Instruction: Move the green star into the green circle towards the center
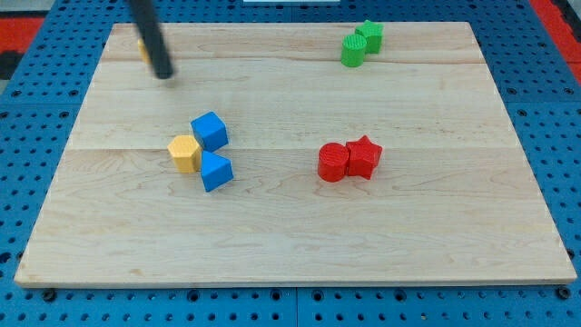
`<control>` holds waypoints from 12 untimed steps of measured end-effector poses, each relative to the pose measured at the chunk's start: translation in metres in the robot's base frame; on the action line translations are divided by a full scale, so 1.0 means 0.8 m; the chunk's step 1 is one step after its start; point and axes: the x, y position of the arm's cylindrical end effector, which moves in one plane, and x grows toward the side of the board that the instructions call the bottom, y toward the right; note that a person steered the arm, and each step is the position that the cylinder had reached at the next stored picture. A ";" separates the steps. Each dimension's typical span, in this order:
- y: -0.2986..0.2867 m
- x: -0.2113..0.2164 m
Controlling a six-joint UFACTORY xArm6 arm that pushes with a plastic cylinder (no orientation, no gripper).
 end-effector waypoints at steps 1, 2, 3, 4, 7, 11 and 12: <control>0.117 -0.005; 0.250 -0.004; 0.389 -0.049; 0.389 -0.097; 0.294 -0.032; 0.409 -0.122; 0.393 -0.128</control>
